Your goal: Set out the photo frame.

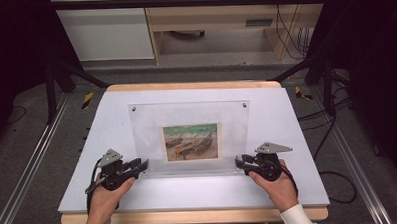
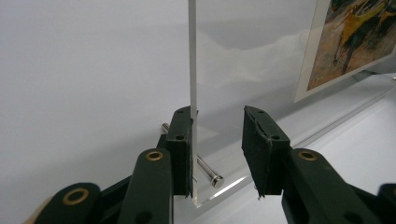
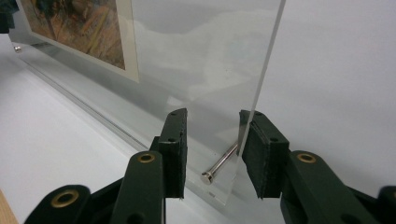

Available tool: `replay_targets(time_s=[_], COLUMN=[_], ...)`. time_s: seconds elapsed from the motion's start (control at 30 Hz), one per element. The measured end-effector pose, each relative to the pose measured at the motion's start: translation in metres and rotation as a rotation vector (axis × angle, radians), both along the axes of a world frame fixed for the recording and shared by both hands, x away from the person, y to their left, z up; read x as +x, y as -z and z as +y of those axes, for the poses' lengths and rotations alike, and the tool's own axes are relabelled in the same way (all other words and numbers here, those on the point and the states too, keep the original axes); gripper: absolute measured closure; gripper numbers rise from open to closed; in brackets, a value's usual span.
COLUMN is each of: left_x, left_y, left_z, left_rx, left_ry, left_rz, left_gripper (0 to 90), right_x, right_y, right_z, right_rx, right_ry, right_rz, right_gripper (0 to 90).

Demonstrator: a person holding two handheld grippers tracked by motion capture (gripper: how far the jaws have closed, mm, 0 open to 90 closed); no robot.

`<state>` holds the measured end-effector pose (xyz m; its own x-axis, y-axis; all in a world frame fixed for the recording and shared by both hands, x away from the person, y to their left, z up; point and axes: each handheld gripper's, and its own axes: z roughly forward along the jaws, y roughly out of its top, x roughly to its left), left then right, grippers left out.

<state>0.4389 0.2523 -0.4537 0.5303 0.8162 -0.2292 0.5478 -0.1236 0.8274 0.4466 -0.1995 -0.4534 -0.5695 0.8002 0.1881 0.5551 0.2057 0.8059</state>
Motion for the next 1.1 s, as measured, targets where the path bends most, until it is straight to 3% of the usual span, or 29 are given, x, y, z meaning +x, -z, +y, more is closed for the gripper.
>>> replay_targets(time_s=[0.67, 1.1], left_x=[-0.008, -0.012], left_y=[0.003, 0.005], left_z=[-0.001, -0.003], left_rx=[0.052, 0.083], left_ry=[0.023, 0.036], left_rz=[-0.006, -0.009], left_gripper=[62.9, 62.5], right_x=[-0.008, -0.012], right_y=[0.003, 0.006], right_z=[0.001, 0.002], right_rx=[-0.02, -0.061], right_ry=[-0.007, -0.025], right_rz=[0.008, -0.001], right_gripper=[62.6, 62.4])
